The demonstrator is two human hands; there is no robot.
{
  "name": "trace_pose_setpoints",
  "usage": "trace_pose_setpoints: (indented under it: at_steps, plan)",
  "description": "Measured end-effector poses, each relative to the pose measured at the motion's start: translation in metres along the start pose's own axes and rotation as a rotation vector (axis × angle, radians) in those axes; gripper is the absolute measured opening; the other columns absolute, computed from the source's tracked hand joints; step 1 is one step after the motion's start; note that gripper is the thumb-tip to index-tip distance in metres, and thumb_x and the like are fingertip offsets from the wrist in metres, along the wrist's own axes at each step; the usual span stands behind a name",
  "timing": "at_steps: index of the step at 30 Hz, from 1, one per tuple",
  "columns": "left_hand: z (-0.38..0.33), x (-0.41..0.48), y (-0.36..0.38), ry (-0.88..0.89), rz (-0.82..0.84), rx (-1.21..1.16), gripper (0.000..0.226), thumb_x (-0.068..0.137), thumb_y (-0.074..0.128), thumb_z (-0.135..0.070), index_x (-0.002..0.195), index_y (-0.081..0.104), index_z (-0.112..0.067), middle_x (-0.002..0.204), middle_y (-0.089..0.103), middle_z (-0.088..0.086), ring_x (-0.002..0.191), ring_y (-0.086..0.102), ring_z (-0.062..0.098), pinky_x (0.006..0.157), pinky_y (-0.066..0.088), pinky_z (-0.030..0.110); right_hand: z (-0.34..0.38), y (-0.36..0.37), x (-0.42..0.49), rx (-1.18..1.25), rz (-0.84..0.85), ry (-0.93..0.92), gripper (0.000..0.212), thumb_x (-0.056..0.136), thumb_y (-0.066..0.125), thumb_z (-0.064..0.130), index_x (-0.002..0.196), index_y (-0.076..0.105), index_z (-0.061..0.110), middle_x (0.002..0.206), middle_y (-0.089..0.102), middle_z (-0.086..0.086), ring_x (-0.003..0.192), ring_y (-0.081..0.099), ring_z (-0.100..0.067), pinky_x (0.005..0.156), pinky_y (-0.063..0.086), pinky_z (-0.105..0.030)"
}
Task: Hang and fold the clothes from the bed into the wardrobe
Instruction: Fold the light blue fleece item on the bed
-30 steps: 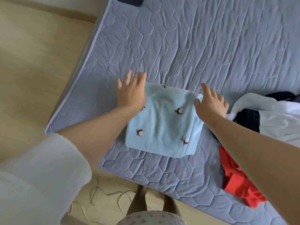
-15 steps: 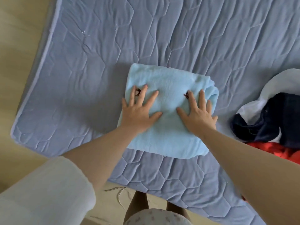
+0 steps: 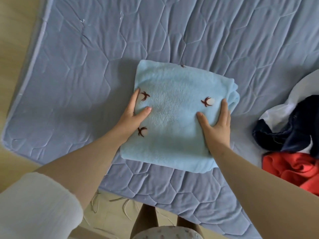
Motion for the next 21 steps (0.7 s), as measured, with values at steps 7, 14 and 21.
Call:
trace_pose_setpoints:
  at_steps: [7,14,21]
  plan:
    - [0.016,-0.031,-0.001,-0.271,0.129,-0.177,0.070,0.066,0.067,-0.052,0.129,0.046,-0.031,0.111,0.068,-0.005,0.093,0.068,0.011,0.065,0.055,0.023,-0.010,-0.014,-0.030,0.420,0.201,0.209,0.070,0.056,0.079,0.049,0.116,0.043,0.044,0.105,0.061,0.022,0.092,0.059,-0.001,0.065,0.047,-0.019]
    - [0.025,-0.073,-0.017,-0.636,0.171,-0.236,0.048,0.050,0.074,-0.049,0.085,0.071,-0.017,0.081,0.074,0.010,0.067,0.071,0.024,0.054,0.055,0.030,-0.028,-0.012,-0.077,0.513,0.600,0.695,0.061,0.053,0.070,0.053,0.103,0.065,0.018,0.093,0.074,-0.012,0.079,0.072,-0.029,0.061,0.053,-0.037]
    - [-0.003,-0.132,-0.057,-0.497,0.067,-0.362,0.040,0.061,0.068,-0.039,0.095,0.068,-0.018,0.083,0.074,0.008,0.070,0.071,0.023,0.055,0.056,0.030,-0.006,-0.015,-0.127,0.601,0.697,0.652,0.046,0.055,0.066,0.057,0.083,0.078,0.023,0.094,0.073,-0.015,0.079,0.071,-0.034,0.057,0.057,-0.039]
Point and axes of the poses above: each hand's wrist, its own x-axis towards the middle knuckle, its own y-axis out of the palm, z = x × y, the point moved 4 cm from there along x, towards the middle knuckle
